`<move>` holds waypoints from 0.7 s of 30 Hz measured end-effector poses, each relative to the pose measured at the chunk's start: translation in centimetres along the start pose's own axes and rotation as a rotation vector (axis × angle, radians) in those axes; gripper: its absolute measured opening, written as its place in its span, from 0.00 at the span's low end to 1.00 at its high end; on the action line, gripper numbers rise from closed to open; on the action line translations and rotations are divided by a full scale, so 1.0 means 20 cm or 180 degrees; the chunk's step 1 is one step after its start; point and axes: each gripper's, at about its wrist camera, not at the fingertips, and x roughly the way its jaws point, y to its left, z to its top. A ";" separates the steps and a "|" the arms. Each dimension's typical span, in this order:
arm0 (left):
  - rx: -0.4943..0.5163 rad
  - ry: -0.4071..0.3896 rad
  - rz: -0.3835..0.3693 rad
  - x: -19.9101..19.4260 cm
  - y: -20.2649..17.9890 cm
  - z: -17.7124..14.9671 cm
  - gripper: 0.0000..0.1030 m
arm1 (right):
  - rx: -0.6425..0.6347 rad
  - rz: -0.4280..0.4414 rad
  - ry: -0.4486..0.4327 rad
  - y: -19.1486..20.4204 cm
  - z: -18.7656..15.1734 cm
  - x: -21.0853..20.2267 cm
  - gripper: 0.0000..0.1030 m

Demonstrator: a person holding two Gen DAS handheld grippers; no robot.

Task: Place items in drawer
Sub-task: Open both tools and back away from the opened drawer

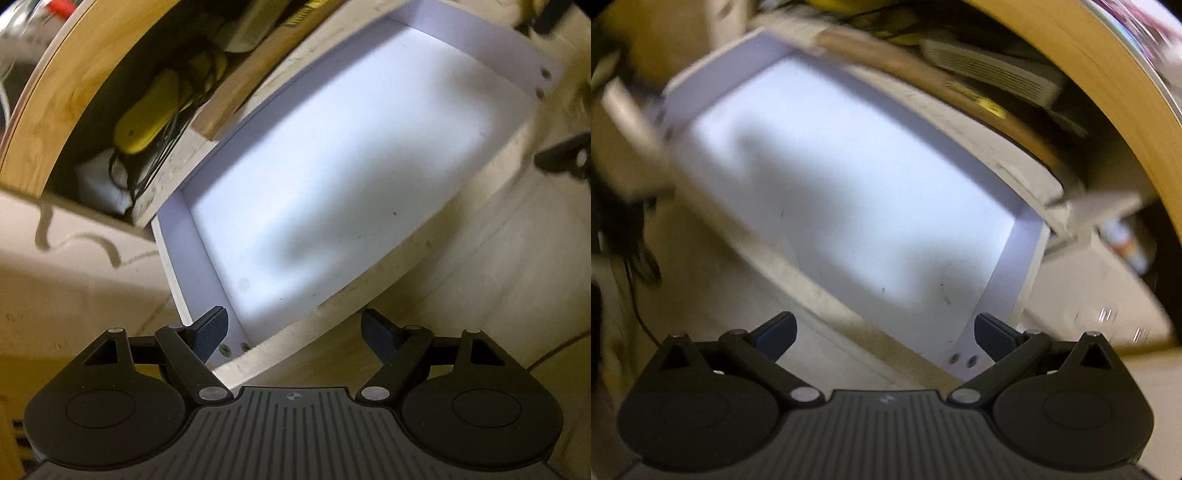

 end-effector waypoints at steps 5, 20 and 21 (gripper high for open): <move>-0.0627 0.0115 -0.0195 -0.03 0.06 0.00 0.77 | 0.0605 0.0070 0.0060 -0.07 0.00 -0.02 1.00; -0.1810 0.0100 -0.0567 -0.07 0.23 0.00 0.77 | 0.1554 0.0149 0.0084 -0.09 -0.06 -0.10 1.00; -0.1823 0.0107 -0.0573 -0.06 0.23 0.00 0.77 | 0.1582 0.0146 0.0083 -0.09 -0.06 -0.11 1.00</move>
